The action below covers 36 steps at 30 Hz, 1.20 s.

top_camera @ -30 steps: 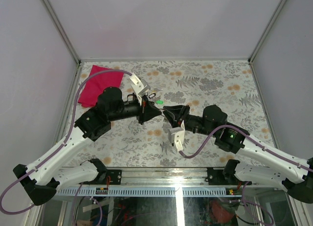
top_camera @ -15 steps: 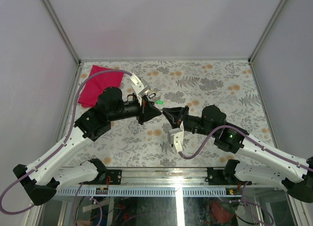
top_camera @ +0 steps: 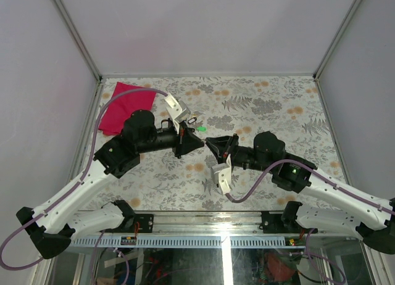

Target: Put the keys on the keyring

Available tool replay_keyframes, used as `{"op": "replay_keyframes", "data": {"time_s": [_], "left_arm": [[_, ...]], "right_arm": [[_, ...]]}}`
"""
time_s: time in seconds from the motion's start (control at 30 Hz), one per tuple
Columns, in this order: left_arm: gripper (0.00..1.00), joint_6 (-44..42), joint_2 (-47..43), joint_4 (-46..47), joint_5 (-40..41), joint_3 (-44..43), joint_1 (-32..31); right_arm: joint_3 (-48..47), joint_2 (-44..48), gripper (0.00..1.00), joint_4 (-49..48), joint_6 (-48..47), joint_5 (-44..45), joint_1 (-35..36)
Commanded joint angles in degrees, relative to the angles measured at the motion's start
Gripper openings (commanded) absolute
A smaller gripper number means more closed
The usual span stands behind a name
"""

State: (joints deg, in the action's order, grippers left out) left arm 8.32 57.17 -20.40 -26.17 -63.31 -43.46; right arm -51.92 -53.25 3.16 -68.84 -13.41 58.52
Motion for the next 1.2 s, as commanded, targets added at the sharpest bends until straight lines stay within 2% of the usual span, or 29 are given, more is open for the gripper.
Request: {"op": "replay_keyframes", "data": {"time_s": [0.0, 0.23, 0.3, 0.53, 0.77, 1.03, 1.17], "left_arm": [[0.01, 0.34, -0.74, 1.94, -1.77, -2.63, -0.23], [0.27, 0.8, -2.79, 2.11, -2.38, -2.1, -0.24], [0.3, 1.18, -4.1, 2.04, -2.01, -1.63, -0.22], [0.31, 2.94, -7.79, 0.83, 1.58, 0.72, -0.25], [0.31, 5.42, -7.89, 0.89, 3.02, 1.69, -0.26], [0.32, 7.91, -5.9, 4.13, 0.52, 2.25, -0.29], [0.35, 8.96, -4.97, 6.9, -1.33, 2.66, -0.69]], "right_arm": [[-3.77, -0.36, 0.0, 2.51, -0.76, 3.79, 1.43], [-4.42, 0.08, 0.0, 3.62, 0.6, 5.38, 1.86], [-4.52, 0.47, 0.0, 3.99, 0.64, 5.71, 2.01], [-3.95, 2.4, 0.0, 5.83, -0.26, 6.63, 2.47], [-3.29, 4.32, 0.0, 6.94, -2.34, 6.81, 2.58], [-3.98, 4.08, 0.0, 7.63, -2.67, 6.64, 2.56], [-4.6, 3.52, 0.0, 8.08, -1.54, 6.52, 2.64]]}}
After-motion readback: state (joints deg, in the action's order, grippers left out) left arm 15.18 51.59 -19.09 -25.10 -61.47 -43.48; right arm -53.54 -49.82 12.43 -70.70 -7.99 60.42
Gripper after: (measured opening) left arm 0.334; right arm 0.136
